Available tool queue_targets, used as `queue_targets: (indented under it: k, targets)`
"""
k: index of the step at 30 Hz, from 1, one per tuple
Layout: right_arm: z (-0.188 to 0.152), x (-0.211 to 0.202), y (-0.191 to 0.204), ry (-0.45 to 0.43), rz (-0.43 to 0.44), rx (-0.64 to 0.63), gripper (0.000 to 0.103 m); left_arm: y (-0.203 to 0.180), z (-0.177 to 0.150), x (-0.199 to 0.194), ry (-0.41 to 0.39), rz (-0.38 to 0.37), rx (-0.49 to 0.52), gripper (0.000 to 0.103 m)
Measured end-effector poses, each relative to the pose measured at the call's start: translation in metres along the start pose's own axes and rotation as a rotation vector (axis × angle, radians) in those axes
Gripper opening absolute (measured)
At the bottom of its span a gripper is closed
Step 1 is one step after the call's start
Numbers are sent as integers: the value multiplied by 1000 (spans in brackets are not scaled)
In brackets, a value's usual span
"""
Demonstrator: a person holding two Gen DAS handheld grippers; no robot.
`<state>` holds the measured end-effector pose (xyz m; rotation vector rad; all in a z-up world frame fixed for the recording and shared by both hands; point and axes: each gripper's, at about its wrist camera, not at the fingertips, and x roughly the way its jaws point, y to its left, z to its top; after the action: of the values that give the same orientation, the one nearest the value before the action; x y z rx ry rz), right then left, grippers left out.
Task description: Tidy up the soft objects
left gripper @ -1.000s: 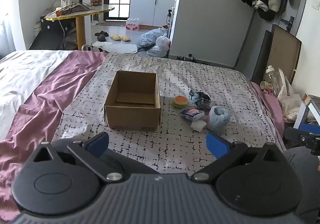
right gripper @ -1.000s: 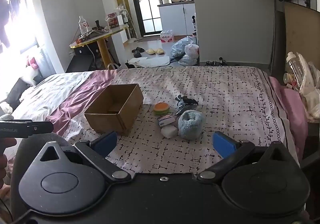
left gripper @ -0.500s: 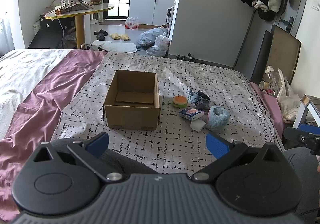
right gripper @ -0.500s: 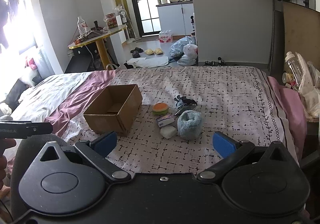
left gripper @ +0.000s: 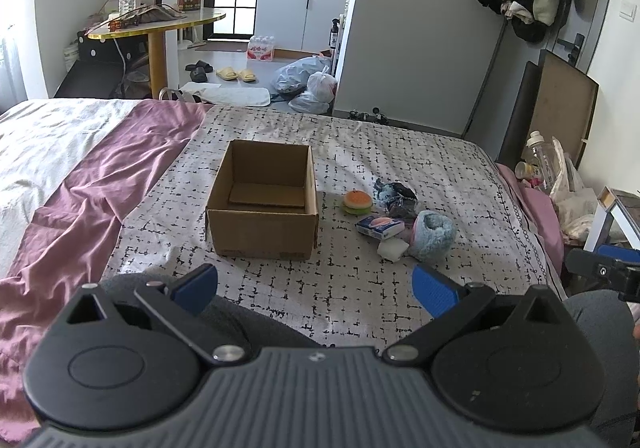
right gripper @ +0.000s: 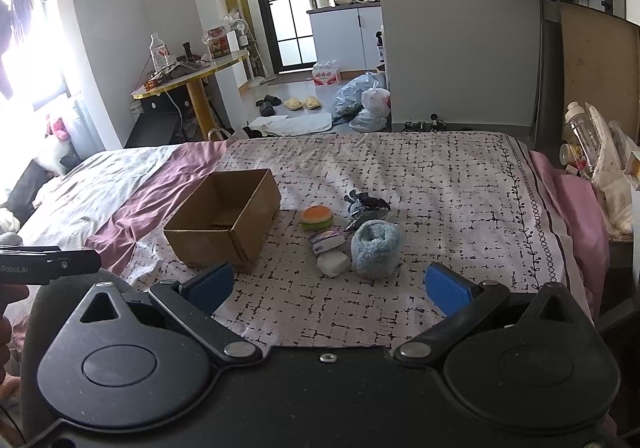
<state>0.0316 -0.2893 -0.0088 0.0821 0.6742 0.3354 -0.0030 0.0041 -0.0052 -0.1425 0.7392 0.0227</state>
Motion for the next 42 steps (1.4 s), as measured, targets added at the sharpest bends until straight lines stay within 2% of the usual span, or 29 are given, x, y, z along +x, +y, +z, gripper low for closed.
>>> queue_targets:
  k: [42]
  targets:
    - [2, -2, 6, -21, -8, -22, 103, 8, 3, -6, -8, -1, -7, 103]
